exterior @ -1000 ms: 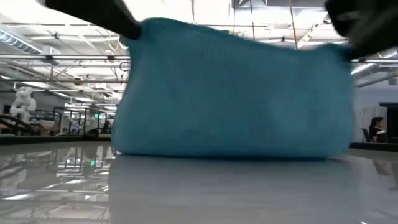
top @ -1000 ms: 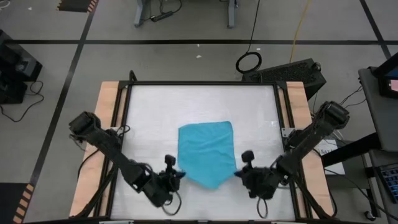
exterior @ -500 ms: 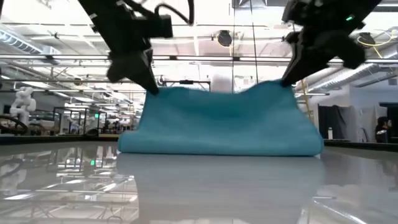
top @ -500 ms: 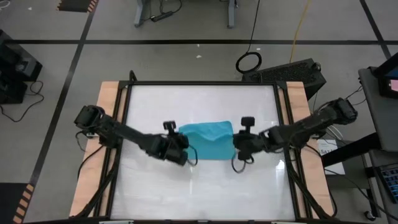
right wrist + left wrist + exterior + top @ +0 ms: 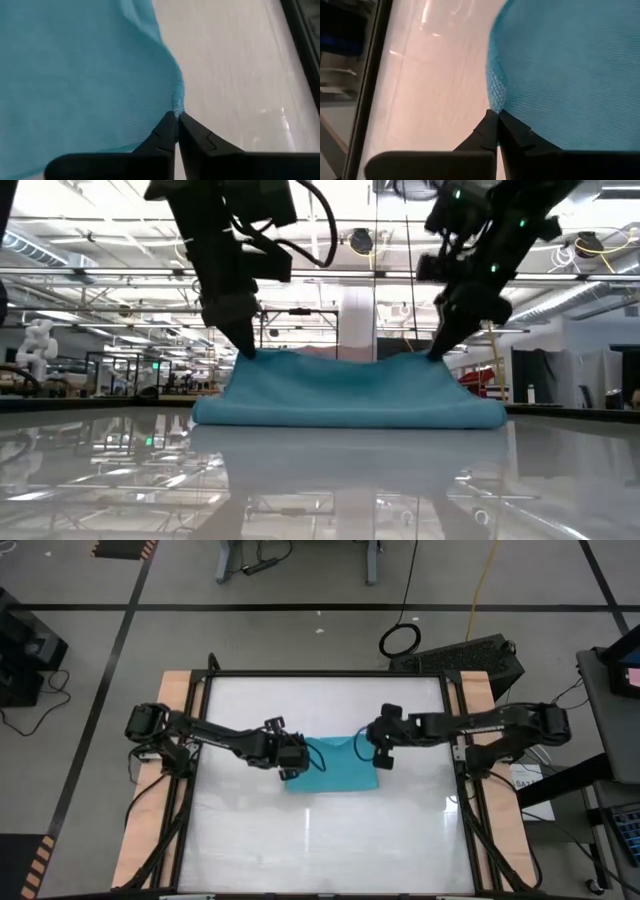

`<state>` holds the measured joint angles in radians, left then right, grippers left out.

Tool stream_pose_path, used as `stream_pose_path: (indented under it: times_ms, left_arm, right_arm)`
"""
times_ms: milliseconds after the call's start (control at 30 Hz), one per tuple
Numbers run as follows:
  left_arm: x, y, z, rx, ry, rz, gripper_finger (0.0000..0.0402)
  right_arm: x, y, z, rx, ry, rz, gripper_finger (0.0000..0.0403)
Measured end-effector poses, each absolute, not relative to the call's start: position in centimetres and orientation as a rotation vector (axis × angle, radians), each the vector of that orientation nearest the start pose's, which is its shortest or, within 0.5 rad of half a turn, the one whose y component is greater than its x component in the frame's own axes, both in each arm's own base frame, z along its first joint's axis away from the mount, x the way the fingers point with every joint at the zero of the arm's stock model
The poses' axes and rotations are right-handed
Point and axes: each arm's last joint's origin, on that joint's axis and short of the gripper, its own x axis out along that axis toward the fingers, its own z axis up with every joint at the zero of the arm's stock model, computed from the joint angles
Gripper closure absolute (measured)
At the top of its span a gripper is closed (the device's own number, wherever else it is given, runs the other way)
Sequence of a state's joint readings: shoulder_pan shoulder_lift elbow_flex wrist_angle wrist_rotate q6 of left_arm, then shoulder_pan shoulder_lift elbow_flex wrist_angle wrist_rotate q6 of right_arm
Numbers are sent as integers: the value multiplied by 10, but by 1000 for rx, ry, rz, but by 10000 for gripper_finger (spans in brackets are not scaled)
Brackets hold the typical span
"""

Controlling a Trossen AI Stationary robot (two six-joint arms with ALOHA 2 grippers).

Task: Roll towel
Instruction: Fold the blue microfiber towel

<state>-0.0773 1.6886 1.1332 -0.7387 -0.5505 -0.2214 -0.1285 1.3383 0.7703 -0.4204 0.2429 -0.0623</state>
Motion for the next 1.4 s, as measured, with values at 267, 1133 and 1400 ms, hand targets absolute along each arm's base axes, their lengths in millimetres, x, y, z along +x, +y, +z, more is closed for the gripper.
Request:
stream_pose_path:
  times_ms: [267, 1133, 1400]
  left_arm:
    - [321, 9, 190, 175, 1131, 502, 282]
    - [335, -57, 170, 18, 1094, 141, 165]
    - [340, -56, 141, 38, 1181, 160, 165]
  right_arm:
    - [253, -73, 166, -24, 1017, -319, 314]
    - [261, -63, 170, -68, 915, 33, 255]
    - [274, -52, 134, 9, 1005, 150, 264]
